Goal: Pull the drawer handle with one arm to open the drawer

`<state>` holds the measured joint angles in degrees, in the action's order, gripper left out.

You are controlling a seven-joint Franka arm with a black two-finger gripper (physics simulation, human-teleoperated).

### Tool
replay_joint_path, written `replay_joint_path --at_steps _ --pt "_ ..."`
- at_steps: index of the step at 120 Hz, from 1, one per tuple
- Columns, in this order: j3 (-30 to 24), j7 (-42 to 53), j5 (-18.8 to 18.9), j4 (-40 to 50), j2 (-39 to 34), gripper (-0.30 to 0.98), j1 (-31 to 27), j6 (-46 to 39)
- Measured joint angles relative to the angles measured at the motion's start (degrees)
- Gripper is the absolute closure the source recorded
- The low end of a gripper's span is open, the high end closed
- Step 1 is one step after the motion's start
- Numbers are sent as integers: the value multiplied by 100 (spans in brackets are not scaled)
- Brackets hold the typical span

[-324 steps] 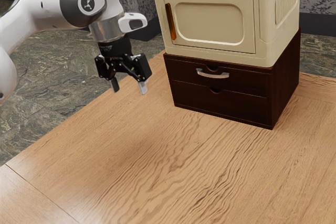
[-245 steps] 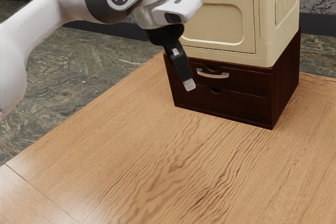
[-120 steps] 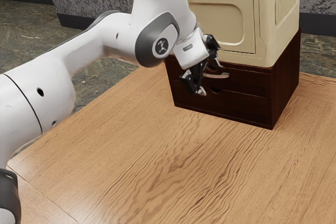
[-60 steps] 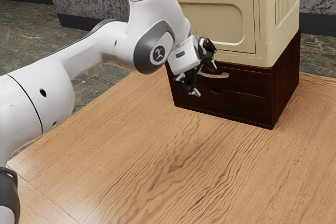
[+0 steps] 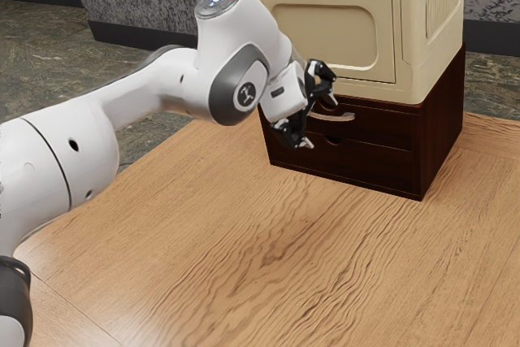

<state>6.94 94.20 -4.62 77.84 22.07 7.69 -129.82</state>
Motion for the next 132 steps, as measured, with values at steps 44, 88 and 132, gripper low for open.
replay_joint_path --at_steps 44,88,132 --pt "0 123 -32 149 62 0 -119 -359" --pt "-17 187 -46 213 140 0 -126 -519" --pt "-17 218 -94 226 188 9 -111 -554"
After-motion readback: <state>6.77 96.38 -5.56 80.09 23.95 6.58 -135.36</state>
